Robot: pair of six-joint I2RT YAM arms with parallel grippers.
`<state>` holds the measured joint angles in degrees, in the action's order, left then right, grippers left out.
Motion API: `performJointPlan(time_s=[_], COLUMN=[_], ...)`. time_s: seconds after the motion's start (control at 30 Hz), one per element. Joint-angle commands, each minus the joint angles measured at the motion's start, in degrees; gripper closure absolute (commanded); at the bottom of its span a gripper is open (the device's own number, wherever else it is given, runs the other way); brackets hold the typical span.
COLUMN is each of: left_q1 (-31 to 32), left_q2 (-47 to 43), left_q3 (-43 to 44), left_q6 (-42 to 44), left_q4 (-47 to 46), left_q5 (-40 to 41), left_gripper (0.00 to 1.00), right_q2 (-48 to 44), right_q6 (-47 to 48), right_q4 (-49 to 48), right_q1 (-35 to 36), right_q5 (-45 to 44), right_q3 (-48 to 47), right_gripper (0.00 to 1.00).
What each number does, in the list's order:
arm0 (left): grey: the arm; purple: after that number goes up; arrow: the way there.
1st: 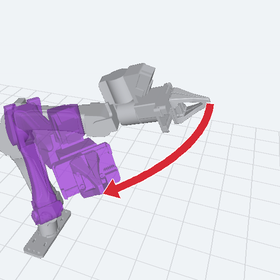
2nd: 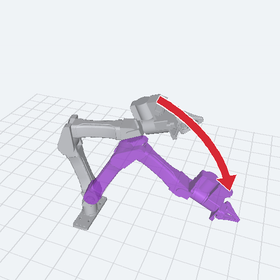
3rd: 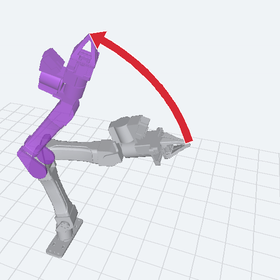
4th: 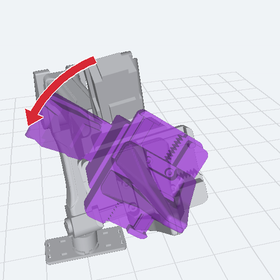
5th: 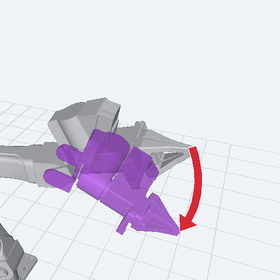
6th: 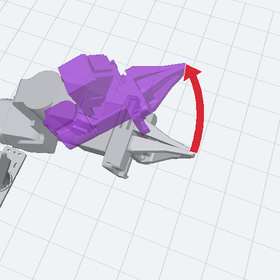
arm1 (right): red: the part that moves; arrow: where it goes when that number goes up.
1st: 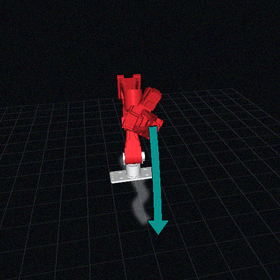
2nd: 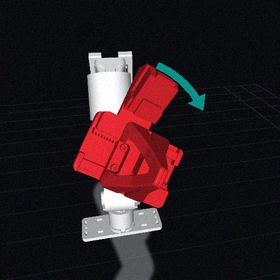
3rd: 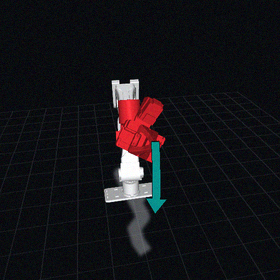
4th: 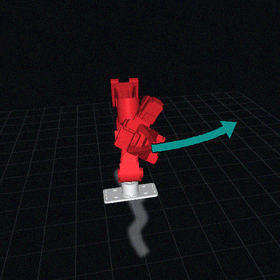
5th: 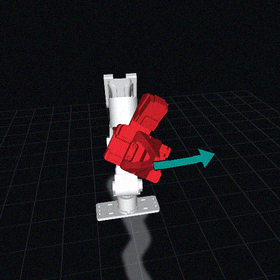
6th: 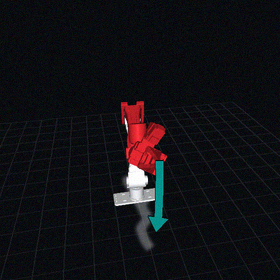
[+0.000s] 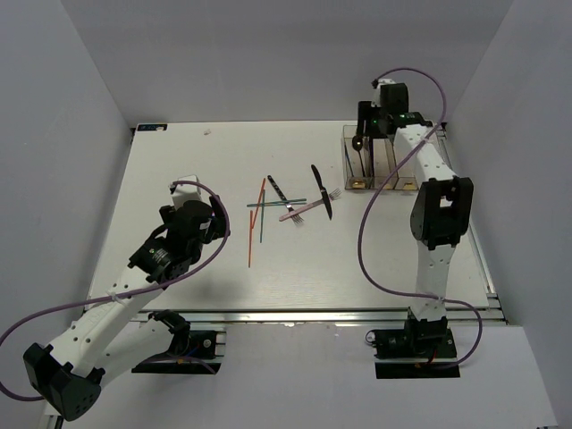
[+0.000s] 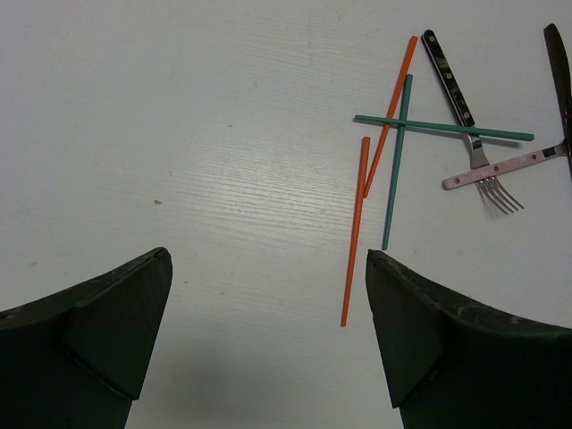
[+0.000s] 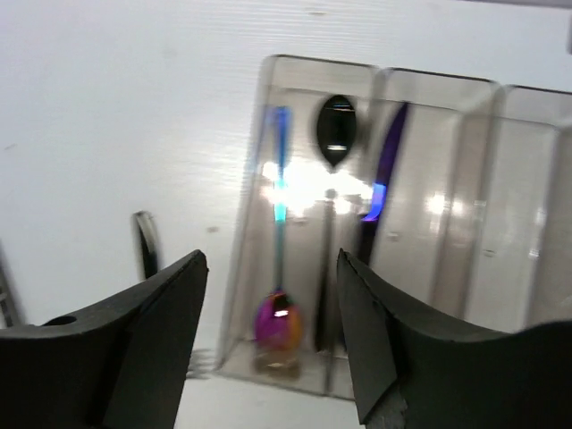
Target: Sort the eating utensils into containers
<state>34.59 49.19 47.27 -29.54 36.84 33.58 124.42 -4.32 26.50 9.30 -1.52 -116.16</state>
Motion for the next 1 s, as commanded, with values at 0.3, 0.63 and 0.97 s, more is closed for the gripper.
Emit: performJointPlan(time_s=[0.3,0.63,0.97], left_q1=[0.0,0.0,0.0], left_q2=[-1.0,-1.1,-1.1], left_q3=[0.3,0.4,0.4], left_q6=[0.3,0.4,0.4], left_q4=[-1.0,-1.1,-1.2], left_q5=[-0.6,-1.1,-1.3], left_gripper=[0.02,0.02,0.02], right_q2=[-1.3,3.0,11.3], right_q6=[2.2,0.6,1.9], right_q4=[6.4,10.1,13.0], right_q1=[14.6,17.4,17.7], right_q5=[0.9,-0.9,-2.5], right_q3=[2.4,4.9,-2.4], right_gripper=[0.40,0.44,0.45])
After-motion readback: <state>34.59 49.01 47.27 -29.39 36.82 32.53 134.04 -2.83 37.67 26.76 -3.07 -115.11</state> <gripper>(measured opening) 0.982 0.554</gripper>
